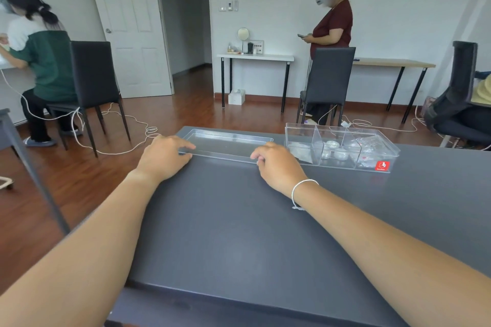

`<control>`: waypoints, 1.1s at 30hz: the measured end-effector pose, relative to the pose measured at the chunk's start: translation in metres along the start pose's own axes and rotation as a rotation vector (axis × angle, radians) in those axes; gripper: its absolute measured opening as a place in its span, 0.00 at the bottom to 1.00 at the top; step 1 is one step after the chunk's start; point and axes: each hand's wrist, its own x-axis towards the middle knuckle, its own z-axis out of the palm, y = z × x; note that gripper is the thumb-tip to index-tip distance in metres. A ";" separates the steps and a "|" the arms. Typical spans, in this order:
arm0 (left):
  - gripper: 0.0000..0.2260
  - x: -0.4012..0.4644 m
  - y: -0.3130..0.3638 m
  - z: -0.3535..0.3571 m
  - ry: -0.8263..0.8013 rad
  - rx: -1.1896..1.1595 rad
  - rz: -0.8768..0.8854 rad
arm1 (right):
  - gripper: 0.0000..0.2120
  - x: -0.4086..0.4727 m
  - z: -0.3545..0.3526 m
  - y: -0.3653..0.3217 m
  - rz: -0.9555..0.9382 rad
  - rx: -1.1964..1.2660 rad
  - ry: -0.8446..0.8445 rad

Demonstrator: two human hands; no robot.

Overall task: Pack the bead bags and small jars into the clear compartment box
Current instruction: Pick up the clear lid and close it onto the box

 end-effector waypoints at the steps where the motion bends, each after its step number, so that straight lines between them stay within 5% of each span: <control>1: 0.10 -0.001 0.000 0.000 0.006 -0.008 -0.008 | 0.16 0.000 0.000 0.000 0.001 0.008 0.002; 11: 0.07 -0.017 0.005 -0.018 0.089 -0.105 0.071 | 0.12 -0.012 -0.015 -0.005 -0.058 0.195 0.244; 19: 0.10 -0.040 0.013 -0.037 0.328 -0.116 0.231 | 0.10 -0.018 -0.043 -0.003 -0.116 0.332 0.471; 33: 0.10 -0.016 0.087 -0.007 0.438 -0.296 0.348 | 0.11 -0.054 -0.114 0.071 -0.105 0.504 0.513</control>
